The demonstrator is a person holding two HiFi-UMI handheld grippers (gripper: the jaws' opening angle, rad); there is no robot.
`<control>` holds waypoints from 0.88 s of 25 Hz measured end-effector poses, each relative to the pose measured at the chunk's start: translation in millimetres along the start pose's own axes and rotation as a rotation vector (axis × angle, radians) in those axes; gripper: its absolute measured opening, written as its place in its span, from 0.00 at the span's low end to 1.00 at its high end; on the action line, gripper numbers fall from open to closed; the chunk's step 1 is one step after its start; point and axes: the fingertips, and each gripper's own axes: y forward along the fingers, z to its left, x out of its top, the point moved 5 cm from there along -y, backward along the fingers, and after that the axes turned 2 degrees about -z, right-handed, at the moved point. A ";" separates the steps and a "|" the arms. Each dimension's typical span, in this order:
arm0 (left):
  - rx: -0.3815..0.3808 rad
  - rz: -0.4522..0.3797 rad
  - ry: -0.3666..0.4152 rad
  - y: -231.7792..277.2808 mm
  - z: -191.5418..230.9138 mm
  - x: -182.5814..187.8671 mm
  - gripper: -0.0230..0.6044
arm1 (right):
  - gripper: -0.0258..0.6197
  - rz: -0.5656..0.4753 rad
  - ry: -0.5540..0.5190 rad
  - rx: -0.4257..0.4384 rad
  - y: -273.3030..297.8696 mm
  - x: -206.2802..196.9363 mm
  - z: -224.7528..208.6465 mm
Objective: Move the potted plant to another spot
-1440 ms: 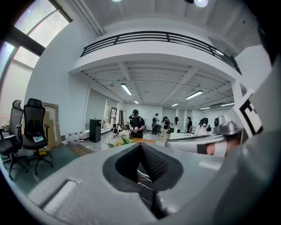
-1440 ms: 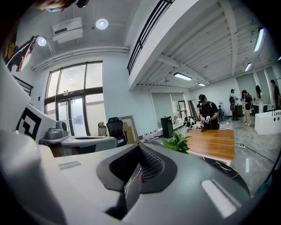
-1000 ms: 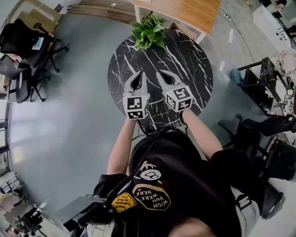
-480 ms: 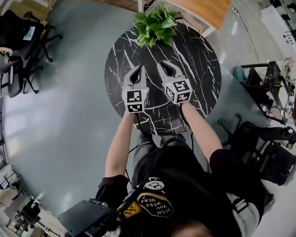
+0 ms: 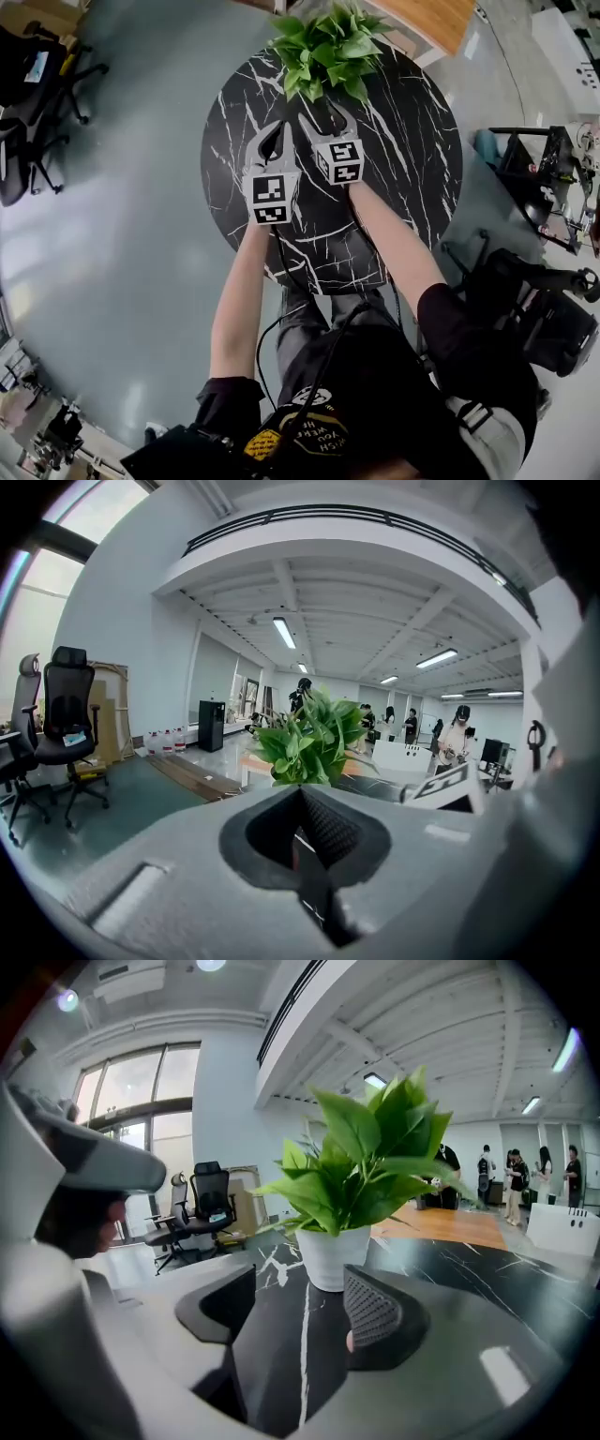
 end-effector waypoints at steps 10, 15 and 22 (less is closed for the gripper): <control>-0.013 -0.017 -0.080 -6.8 6.4 -30.0 0.04 | 0.80 -0.034 -0.028 -0.061 89.8 5.1 -47.3; -0.023 -0.020 -0.091 -7.2 1.0 -30.5 0.04 | 0.81 -0.045 -0.045 -0.056 107.4 14.2 -47.8; -0.050 -0.029 -0.052 -7.2 -7.9 -26.4 0.04 | 0.81 -0.062 -0.041 -0.096 101.9 15.7 -54.0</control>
